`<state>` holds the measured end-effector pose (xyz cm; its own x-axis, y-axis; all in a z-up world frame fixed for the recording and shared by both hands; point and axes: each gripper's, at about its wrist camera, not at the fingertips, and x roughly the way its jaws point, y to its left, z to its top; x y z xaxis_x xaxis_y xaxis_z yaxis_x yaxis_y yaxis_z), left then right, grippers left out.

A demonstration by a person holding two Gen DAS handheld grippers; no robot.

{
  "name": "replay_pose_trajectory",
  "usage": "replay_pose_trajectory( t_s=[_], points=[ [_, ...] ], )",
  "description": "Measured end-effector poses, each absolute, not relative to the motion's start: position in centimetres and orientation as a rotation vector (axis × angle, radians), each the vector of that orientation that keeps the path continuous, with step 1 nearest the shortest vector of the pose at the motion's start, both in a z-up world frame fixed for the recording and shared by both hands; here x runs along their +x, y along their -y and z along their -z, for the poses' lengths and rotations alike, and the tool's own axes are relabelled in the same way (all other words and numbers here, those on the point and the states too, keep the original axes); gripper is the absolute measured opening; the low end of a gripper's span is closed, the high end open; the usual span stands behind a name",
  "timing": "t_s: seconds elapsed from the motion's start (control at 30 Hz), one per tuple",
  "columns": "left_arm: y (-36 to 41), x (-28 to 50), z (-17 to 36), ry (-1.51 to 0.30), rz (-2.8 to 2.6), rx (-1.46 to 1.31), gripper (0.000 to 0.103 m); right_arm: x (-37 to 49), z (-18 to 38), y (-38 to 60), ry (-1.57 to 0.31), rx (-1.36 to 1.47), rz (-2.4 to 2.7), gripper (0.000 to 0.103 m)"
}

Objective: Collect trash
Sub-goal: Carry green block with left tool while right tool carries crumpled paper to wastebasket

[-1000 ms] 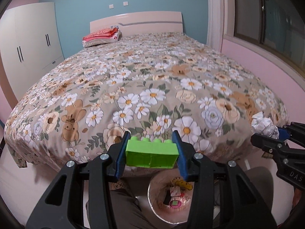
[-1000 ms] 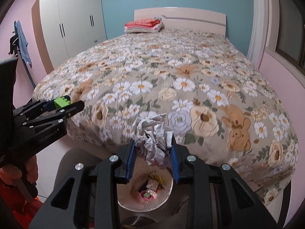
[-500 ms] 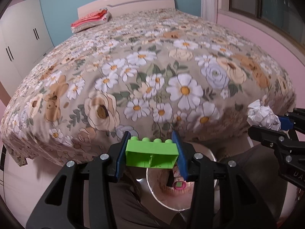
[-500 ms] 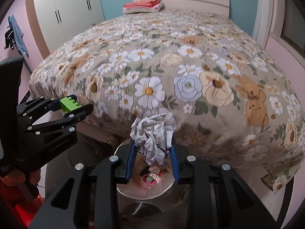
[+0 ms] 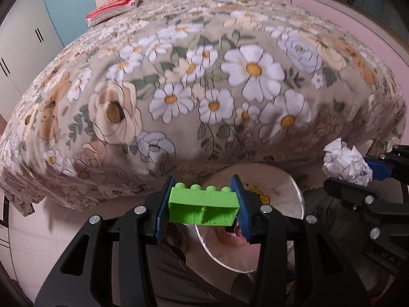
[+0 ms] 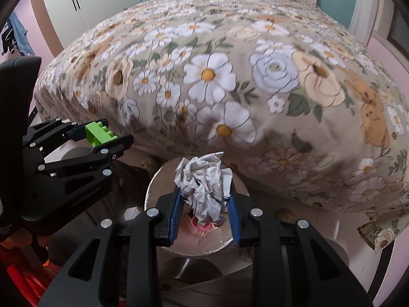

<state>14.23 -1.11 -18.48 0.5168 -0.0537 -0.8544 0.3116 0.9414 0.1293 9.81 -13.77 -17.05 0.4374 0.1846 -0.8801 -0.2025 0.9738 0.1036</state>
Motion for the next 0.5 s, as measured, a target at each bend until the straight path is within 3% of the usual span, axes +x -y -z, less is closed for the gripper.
replay_pose_trajectory(
  t_s=[0.5],
  points=[
    [2.1,16.0,25.1,-1.154,0.237,0.315,0.045,11.8,23.9,13.1,-1.255,-0.014,-0.252,0.034]
  ],
)
